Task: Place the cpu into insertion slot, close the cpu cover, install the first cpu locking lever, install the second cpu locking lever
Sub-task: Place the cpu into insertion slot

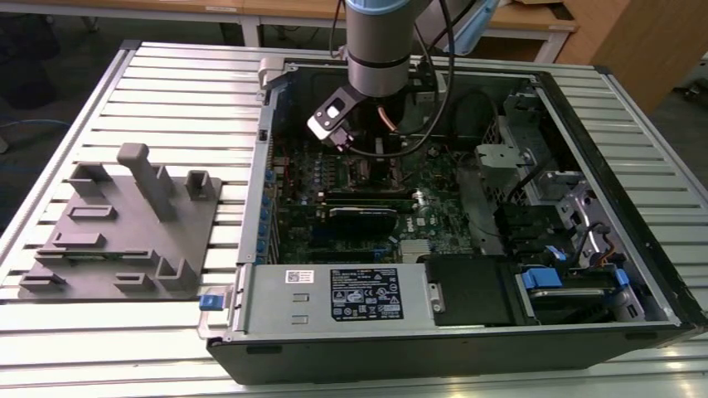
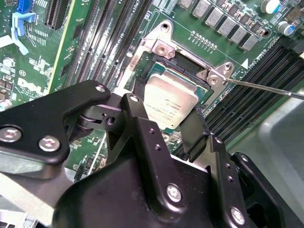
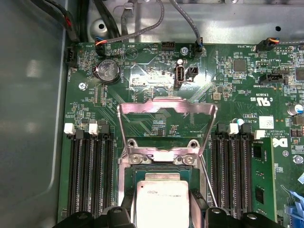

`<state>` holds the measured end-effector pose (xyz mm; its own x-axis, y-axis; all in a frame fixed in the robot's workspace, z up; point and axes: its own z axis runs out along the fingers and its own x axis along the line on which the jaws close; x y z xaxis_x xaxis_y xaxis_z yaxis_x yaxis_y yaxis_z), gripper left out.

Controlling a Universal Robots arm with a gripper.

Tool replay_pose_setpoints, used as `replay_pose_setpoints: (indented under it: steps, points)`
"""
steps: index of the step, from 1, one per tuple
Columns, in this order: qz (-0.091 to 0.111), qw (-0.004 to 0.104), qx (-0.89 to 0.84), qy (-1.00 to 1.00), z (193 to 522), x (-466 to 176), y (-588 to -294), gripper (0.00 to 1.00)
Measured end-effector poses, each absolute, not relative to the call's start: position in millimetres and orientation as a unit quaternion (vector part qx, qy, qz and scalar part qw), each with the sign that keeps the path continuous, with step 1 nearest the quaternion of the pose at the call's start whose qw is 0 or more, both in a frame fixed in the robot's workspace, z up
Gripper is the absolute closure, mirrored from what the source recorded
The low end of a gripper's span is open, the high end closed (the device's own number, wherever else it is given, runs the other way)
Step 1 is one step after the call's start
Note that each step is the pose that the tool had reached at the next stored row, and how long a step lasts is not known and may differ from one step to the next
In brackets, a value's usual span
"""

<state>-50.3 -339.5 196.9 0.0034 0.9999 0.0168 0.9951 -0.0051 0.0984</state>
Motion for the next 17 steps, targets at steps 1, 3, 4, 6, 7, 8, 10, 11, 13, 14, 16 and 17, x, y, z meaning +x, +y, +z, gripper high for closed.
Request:
replay_pose_setpoints:
  steps: [1,3,4,6,7,8,10,11,13,14,16,17]
  points:
    - [0.041,0.029,0.708,0.705,196.9,-50.1,-339.4,0.46]
    - [0.041,0.029,0.708,0.705,196.8,-49.6,-339.1,0.46]
    - [0.041,0.029,0.708,0.705,196.7,-49.1,-339.1,0.46]
    - [0.041,0.029,0.708,0.705,196.1,-49.0,-339.1,0.46]
    - [0.041,0.029,0.708,0.705,195.9,-49.0,-339.1,0.46]
    - [0.041,0.029,0.708,0.705,195.7,-49.0,-339.1,0.46]
    - [0.041,0.029,0.708,0.705,195.4,-48.9,-339.4,0.46]
    - [0.041,0.029,0.708,0.705,195.4,-49.0,-339.5,0.46]
    - [0.041,0.029,0.708,0.705,195.4,-49.1,-339.5,0.46]
    - [0.041,0.029,0.708,0.705,195.4,-49.6,-339.6,0.46]
    - [0.041,0.029,0.708,0.705,195.4,-50.3,-339.6,0.46]
    - [0.041,0.029,0.708,0.705,195.4,-50.3,-339.7,0.46]
